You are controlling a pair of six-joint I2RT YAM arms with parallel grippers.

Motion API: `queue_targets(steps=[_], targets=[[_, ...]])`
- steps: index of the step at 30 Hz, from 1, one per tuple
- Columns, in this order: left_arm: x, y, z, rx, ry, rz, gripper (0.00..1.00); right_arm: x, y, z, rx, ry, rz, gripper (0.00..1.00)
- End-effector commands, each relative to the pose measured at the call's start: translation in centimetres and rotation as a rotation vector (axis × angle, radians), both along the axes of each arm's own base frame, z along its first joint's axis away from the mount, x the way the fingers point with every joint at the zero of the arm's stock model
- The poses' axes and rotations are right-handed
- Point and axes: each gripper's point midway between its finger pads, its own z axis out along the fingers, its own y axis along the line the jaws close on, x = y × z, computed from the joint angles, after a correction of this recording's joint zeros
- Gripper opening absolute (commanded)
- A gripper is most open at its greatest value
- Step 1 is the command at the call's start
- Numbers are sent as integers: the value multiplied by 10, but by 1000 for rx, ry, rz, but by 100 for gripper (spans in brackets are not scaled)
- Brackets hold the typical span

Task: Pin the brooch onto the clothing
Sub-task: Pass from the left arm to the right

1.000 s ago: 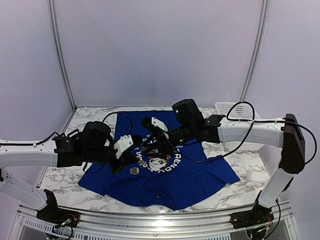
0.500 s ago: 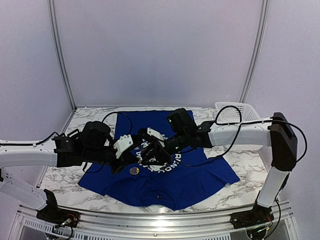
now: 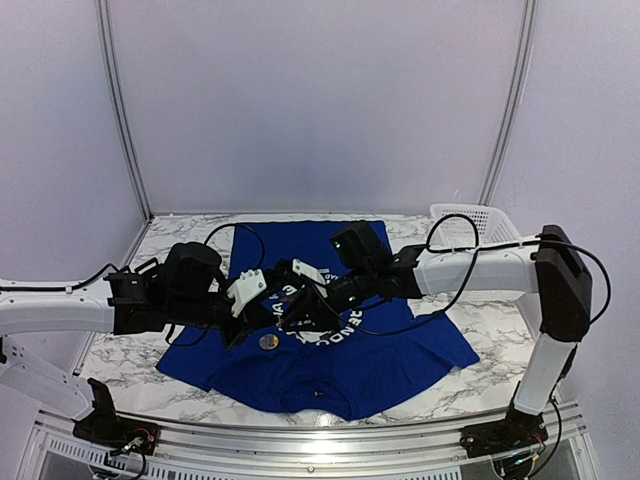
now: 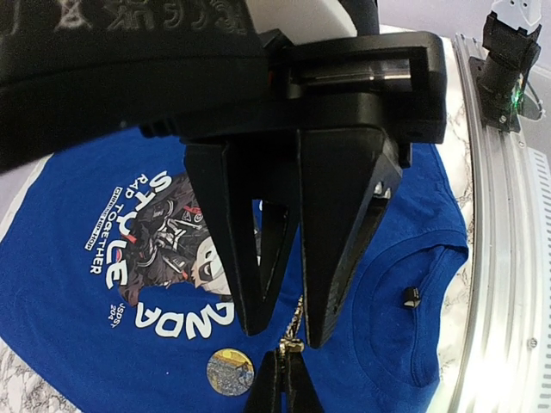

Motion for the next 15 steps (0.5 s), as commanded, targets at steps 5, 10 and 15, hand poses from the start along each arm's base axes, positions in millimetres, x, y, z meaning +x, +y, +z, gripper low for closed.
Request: queue_targets(steps=[5, 10, 15], targets=[[-2, -6, 18, -33, -12, -17, 0, -4, 10, 9, 43, -3, 23, 12], [-3, -7, 18, -34, -7, -20, 0, -4, 10, 12, 53, -10, 24, 0], [-2, -6, 19, -36, -8, -15, 0, -3, 10, 15, 59, -19, 19, 0]])
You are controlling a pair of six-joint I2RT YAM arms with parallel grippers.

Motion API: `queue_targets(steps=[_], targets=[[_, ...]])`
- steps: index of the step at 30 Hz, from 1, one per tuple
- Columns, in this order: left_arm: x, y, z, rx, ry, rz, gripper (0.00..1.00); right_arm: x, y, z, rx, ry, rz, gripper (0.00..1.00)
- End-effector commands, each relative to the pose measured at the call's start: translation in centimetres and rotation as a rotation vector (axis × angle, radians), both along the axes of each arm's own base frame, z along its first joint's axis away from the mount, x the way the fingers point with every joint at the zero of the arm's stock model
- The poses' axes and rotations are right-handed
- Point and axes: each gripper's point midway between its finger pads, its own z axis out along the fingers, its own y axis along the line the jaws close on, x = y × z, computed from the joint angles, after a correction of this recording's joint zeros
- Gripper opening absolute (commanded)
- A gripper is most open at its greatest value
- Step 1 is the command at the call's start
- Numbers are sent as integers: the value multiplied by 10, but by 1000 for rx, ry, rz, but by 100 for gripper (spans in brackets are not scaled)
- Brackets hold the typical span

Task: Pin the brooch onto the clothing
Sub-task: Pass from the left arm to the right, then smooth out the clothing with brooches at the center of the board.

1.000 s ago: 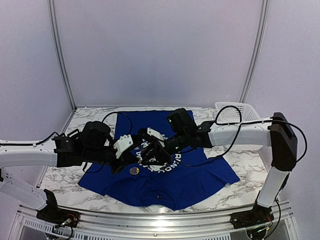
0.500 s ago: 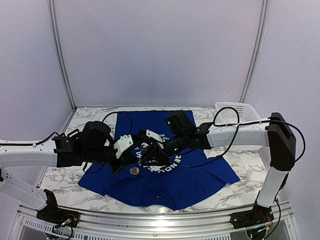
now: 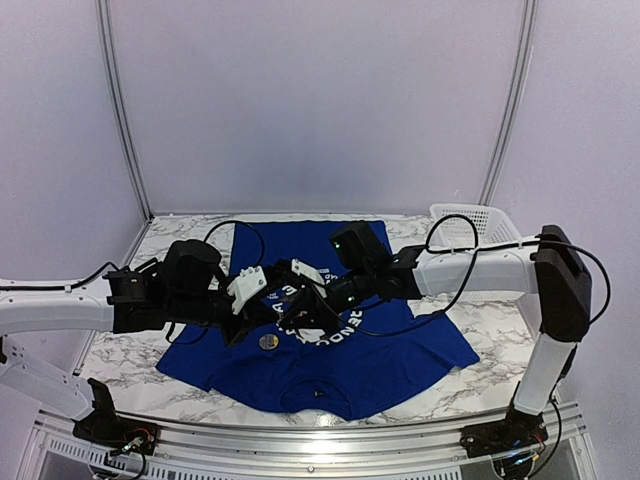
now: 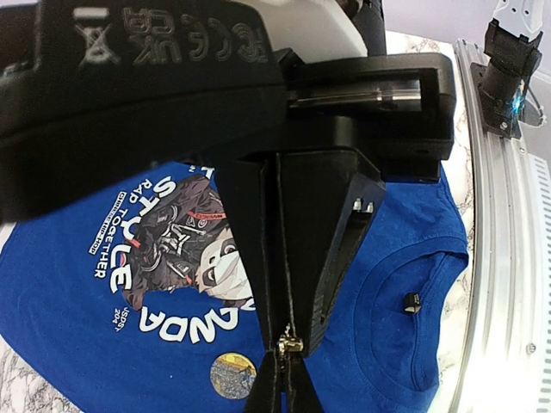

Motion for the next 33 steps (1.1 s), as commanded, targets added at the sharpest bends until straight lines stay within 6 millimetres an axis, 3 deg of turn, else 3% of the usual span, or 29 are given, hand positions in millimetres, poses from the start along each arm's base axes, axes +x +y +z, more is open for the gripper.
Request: queue_targets(steps=[1, 3, 6, 11, 17, 22, 26, 29, 33], targets=[[-3, -4, 14, -27, -5, -16, 0, 0, 7, 14, 49, -29, 8, 0], [-1, -3, 16, -30, -11, 0, 1, 0, 6, 16, 57, -31, 5, 0], [1, -3, 28, -60, -18, 17, 23, 1, 4, 25, 81, -32, -4, 0], [2, 3, 54, -141, -73, 41, 47, 10, -5, 51, 166, -29, -42, 0], [23, 13, 46, -170, -33, 195, 53, 52, -33, 65, 229, 80, -232, 0], [40, 25, 15, -162, 60, 359, 53, 91, -66, 61, 226, 94, -466, 0], [49, 41, -25, -146, 174, 517, 53, 114, -97, 46, 199, 137, -645, 0], [54, 62, -60, -126, 253, 661, 53, 126, -122, 22, 151, 184, -773, 0], [58, 109, -104, -83, 342, 904, 51, 128, -148, -25, 49, 277, -893, 0]])
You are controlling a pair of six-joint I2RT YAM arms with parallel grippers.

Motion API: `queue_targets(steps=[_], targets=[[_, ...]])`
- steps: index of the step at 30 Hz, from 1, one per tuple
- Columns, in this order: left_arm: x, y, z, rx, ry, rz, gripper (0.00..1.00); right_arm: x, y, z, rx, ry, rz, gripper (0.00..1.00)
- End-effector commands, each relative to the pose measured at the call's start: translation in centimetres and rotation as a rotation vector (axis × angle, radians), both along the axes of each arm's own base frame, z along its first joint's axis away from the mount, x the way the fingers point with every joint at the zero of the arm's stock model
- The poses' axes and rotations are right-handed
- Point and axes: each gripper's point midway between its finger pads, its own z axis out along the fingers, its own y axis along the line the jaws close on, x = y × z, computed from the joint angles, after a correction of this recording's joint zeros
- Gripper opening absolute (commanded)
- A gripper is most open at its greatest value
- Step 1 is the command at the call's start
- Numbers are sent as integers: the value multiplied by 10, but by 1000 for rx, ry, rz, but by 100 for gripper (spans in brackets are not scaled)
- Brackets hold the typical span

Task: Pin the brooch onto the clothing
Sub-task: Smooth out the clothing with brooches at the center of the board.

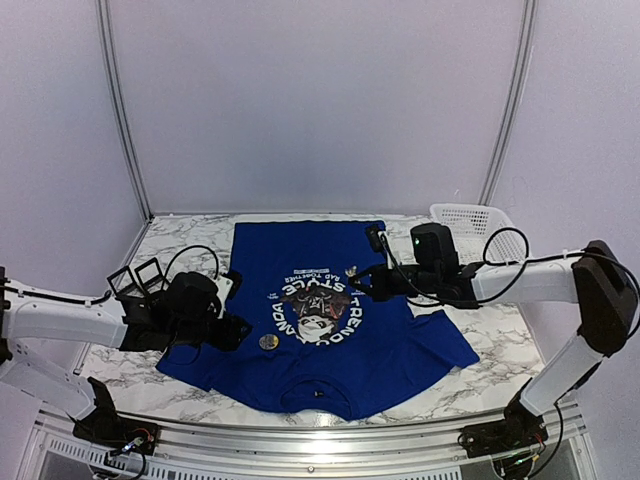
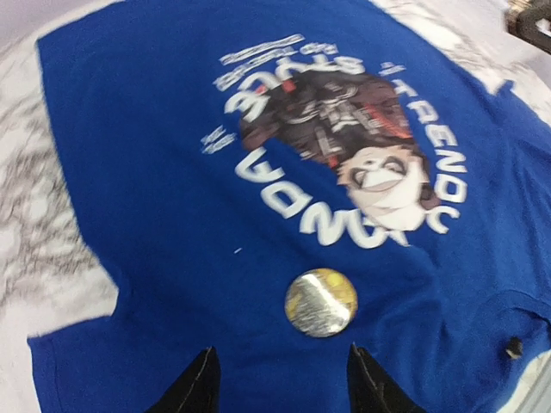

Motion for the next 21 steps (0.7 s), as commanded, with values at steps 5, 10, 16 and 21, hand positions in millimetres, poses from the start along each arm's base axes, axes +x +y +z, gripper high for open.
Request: queue_targets(steps=[5, 10, 16, 21], targets=[[7, 79, -61, 12, 124, 414, 51, 8, -53, -79, -88, 211, -237, 0], [10, 106, -82, 51, 151, 502, 51, 13, -77, -113, -82, 282, -301, 0], [6, 145, -97, 158, 169, 645, 53, 21, -101, -139, -87, 335, -354, 0], [5, 153, -94, 118, 140, 687, 53, 27, -111, -144, -99, 332, -375, 0]])
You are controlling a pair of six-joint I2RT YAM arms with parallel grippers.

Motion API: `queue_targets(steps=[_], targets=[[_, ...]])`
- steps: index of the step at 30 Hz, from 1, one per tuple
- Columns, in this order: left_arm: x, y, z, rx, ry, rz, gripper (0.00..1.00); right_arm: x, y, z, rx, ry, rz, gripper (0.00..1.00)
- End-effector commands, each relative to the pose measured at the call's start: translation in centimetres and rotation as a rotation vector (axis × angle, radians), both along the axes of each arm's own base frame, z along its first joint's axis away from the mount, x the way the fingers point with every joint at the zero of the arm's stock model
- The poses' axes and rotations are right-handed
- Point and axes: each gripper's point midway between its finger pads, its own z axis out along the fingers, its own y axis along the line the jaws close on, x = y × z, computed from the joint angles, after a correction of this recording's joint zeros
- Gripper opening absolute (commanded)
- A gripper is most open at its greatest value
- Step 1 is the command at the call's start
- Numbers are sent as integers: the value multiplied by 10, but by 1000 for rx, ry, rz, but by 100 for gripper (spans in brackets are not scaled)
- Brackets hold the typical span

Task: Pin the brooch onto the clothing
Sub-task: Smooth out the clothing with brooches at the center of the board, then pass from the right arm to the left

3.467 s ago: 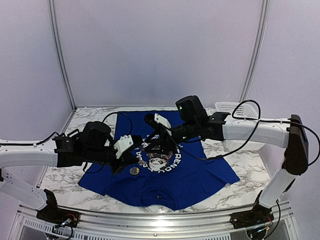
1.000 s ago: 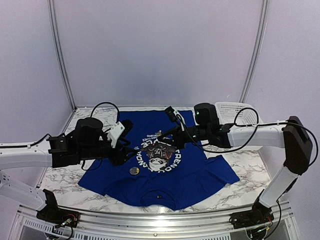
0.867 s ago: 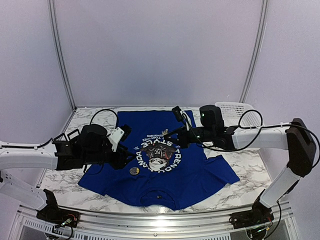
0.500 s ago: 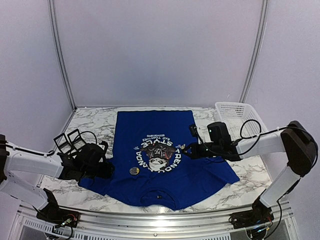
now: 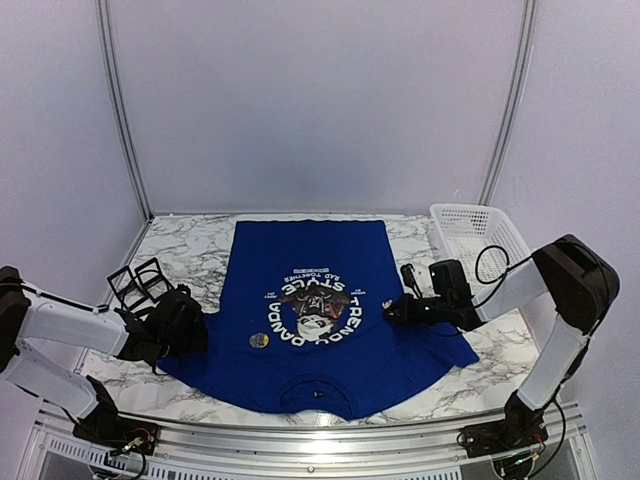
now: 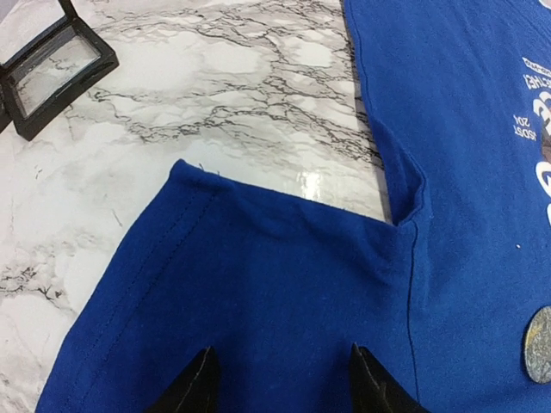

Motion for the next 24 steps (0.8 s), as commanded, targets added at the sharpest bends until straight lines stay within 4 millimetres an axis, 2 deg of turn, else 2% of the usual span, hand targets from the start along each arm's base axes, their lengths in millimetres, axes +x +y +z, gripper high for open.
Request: queue_targets(steps=[1, 6, 9, 11, 14, 17, 21, 24], targets=[[-12, 25, -9, 39, 13, 72, 54, 8, -9, -4, -9, -9, -24, 0], [-2, 19, 21, 23, -97, 23, 53, 15, -7, 9, -23, -51, -3, 0], [4, 1, 53, -15, -199, -61, 52, 16, -5, 24, -16, -88, 5, 0], [3, -18, 72, -22, -260, -162, 50, 15, -1, 34, -16, -110, 19, 0], [-17, -69, 94, -35, -338, -420, 49, 10, 6, 47, -13, -134, 36, 0], [-55, -130, 97, -68, -325, -761, 48, 3, 14, 55, -11, -149, 46, 0], [-105, -193, 84, -70, -254, -1097, 43, -8, 32, 58, -19, -154, 80, 0], [-116, -217, 66, -1, -223, -1185, 27, -22, 51, 56, -3, -129, 124, 0]])
